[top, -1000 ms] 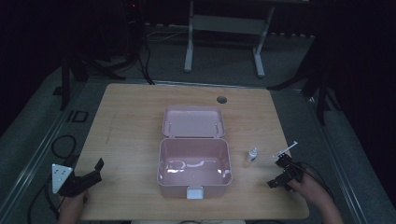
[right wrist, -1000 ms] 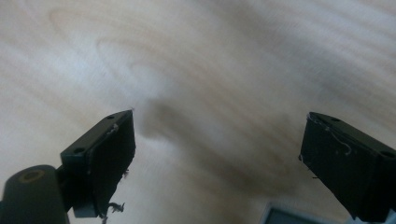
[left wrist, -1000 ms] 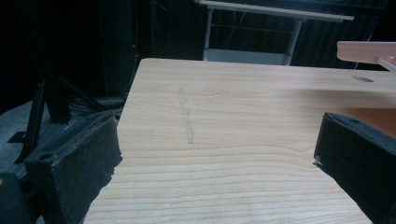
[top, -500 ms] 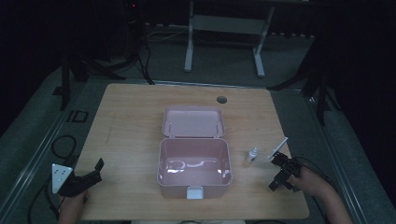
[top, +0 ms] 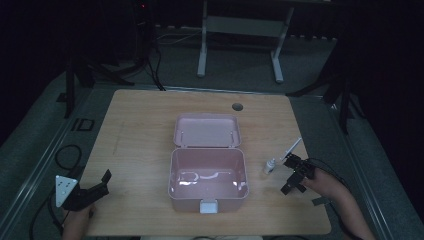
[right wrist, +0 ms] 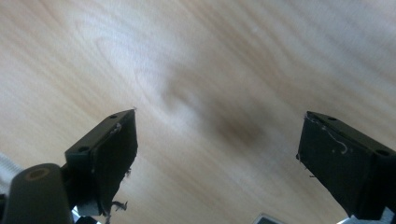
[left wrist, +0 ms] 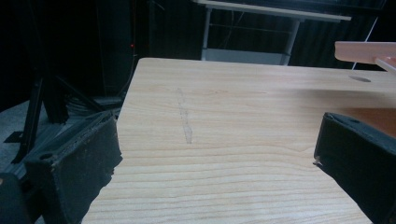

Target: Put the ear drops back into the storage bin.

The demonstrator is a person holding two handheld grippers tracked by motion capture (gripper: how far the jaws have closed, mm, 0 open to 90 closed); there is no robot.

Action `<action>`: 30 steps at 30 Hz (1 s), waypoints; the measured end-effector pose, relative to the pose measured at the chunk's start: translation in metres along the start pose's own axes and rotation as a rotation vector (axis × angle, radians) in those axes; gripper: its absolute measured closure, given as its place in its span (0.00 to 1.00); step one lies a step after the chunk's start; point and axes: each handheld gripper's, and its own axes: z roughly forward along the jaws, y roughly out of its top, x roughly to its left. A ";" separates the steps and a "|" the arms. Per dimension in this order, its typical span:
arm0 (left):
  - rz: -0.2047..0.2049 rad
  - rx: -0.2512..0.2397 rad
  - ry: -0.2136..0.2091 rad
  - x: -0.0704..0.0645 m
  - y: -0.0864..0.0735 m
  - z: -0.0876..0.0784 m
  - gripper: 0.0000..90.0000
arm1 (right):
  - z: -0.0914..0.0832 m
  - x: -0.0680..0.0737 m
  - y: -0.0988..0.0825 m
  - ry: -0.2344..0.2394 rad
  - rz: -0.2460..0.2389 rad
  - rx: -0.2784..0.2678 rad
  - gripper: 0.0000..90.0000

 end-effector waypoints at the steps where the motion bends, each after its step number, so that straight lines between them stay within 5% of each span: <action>1: 0.000 0.000 -0.001 0.000 0.000 0.000 0.00 | -0.001 0.000 0.003 -0.007 -0.001 0.002 0.13; 12: 0.000 0.002 -0.004 0.000 0.000 0.000 0.00 | -0.018 -0.001 0.039 -0.007 0.006 -0.014 0.13; 30: 0.004 0.000 -0.012 0.000 0.000 0.000 0.00 | -0.010 -0.001 0.082 -0.020 0.022 0.018 0.22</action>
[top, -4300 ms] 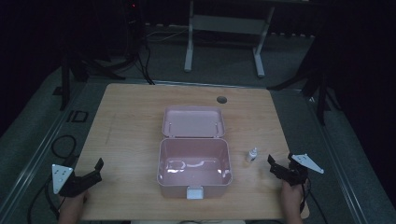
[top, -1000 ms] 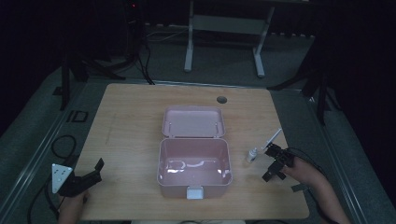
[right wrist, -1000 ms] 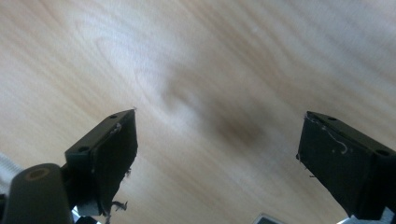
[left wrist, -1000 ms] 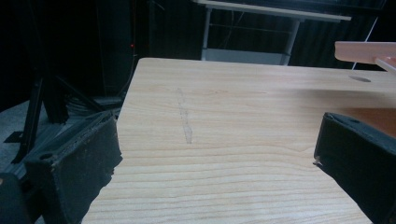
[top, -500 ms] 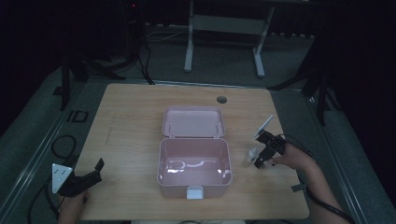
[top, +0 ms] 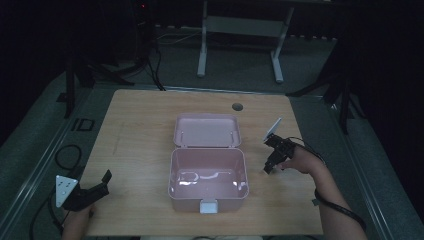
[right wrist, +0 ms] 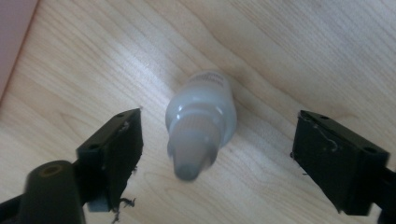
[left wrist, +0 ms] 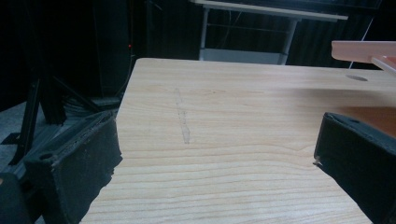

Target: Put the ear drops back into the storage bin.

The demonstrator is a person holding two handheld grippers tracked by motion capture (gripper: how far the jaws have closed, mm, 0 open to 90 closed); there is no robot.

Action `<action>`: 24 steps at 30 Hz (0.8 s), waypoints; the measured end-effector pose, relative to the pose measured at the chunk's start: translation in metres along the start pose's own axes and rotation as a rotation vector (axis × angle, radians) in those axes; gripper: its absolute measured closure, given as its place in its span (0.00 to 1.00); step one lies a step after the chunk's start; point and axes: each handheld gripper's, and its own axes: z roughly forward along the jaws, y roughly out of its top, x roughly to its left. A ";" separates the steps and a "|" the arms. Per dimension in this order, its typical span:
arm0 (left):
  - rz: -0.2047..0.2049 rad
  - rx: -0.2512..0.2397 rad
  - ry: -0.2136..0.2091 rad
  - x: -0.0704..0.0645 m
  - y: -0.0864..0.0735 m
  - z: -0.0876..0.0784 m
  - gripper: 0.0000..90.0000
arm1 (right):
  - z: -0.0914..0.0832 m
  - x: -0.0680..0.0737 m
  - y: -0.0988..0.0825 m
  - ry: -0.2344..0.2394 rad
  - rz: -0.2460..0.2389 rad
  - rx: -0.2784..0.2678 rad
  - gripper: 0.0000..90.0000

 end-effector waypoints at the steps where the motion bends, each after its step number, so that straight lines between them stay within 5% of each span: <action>1: 0.000 0.000 0.000 0.000 0.000 0.000 0.00 | 0.000 0.000 0.001 0.006 -0.001 0.002 0.27; 9: 0.003 0.002 0.001 0.000 0.000 0.000 0.00 | 0.012 0.006 0.009 0.035 -0.022 0.036 0.46; 16: 0.003 0.002 0.001 0.000 0.000 0.000 0.00 | 0.018 0.011 0.013 -0.024 -0.060 0.080 0.64; 24: 0.004 0.002 0.003 -0.001 0.000 0.000 0.00 | 0.011 0.013 0.012 -0.080 -0.123 0.059 0.66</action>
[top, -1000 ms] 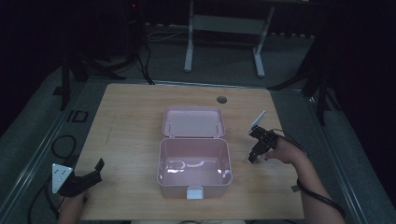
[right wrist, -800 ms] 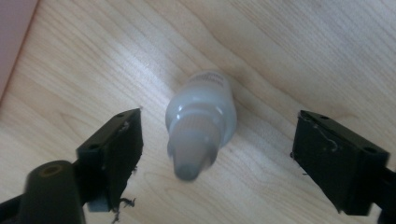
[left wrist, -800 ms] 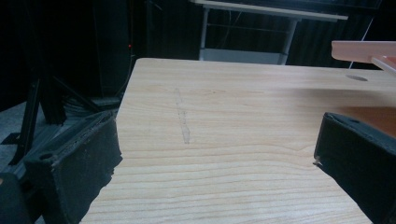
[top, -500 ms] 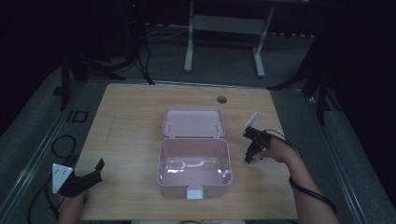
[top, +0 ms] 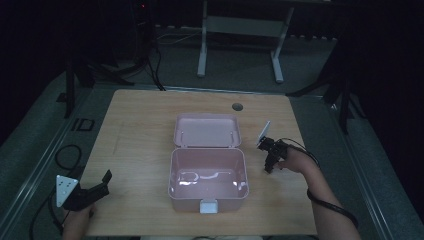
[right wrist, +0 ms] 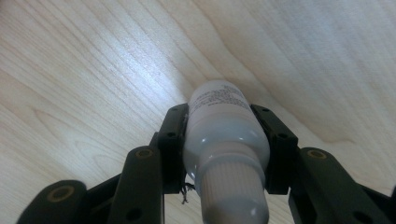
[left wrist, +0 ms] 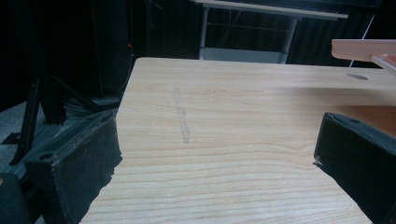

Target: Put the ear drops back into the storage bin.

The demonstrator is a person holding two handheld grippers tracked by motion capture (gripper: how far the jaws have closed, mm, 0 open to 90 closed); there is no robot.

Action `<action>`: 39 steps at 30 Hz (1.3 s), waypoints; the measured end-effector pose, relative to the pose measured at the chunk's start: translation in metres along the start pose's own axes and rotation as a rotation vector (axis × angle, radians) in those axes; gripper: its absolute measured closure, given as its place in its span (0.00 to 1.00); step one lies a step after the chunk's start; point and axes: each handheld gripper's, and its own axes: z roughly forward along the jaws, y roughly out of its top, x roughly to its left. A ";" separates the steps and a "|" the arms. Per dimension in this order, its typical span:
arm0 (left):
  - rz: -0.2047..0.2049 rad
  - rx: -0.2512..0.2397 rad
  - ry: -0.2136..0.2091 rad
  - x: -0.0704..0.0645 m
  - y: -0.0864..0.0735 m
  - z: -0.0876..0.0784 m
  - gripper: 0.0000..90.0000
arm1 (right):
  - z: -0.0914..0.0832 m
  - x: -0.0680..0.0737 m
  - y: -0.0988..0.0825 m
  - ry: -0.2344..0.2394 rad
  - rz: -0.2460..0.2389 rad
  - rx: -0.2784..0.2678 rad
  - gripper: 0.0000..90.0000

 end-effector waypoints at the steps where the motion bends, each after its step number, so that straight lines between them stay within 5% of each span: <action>1: 0.000 0.001 0.001 0.000 0.000 0.000 0.00 | -0.002 0.000 -0.001 0.000 -0.014 -0.002 0.66; 7: -0.001 0.002 0.002 0.000 0.000 0.000 0.01 | -0.012 0.006 -0.009 -0.009 -0.124 -0.029 0.66; 17: -0.003 0.003 0.002 0.000 0.000 0.000 0.00 | -0.013 0.023 -0.021 -0.025 -0.405 -0.011 0.66; 24: -0.001 0.002 0.003 0.000 0.000 0.000 0.00 | -0.012 0.032 -0.026 -0.014 -0.513 -0.011 0.66; 34: -0.002 0.004 0.003 0.000 0.000 0.000 0.01 | -0.011 0.054 -0.033 -0.082 -0.708 0.045 0.66; 39: -0.002 0.003 0.003 0.000 0.000 0.000 0.01 | -0.015 0.064 -0.036 -0.086 -0.757 0.046 0.66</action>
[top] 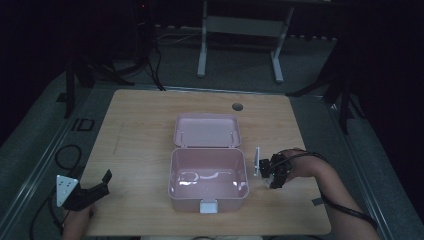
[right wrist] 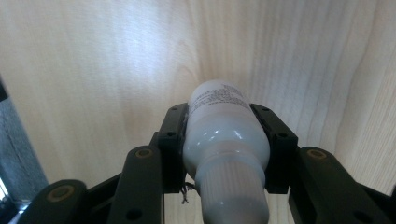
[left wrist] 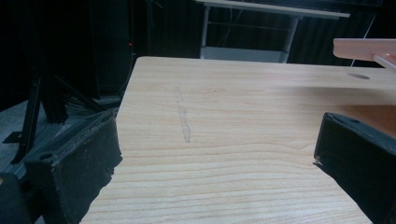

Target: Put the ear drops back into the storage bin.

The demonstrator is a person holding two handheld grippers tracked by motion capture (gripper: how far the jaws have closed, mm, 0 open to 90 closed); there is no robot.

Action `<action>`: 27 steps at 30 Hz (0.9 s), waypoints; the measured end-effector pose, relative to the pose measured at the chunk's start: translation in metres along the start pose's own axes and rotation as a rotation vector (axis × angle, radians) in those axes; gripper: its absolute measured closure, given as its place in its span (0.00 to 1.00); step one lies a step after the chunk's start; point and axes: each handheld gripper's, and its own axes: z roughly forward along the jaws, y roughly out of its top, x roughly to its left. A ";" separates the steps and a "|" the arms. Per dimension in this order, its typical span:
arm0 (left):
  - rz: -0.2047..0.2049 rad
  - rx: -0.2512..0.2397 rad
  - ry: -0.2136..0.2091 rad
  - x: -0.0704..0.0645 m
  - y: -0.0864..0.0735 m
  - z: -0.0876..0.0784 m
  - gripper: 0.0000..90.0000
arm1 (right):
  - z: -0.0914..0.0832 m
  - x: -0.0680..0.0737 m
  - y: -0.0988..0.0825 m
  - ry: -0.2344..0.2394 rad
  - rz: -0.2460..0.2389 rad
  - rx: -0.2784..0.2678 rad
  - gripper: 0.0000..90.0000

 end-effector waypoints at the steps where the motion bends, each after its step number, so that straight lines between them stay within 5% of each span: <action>1: 0.000 -0.001 0.000 0.000 0.000 0.000 0.00 | -0.003 0.003 0.003 -0.001 -0.011 0.000 0.66; 12: -0.001 -0.001 -0.001 0.000 0.000 0.000 0.00 | -0.033 0.014 0.012 0.012 -0.024 -0.025 0.66; 27: -0.003 0.000 -0.001 0.000 0.000 0.000 0.00 | -0.114 0.022 0.025 -0.038 -0.021 -0.058 0.66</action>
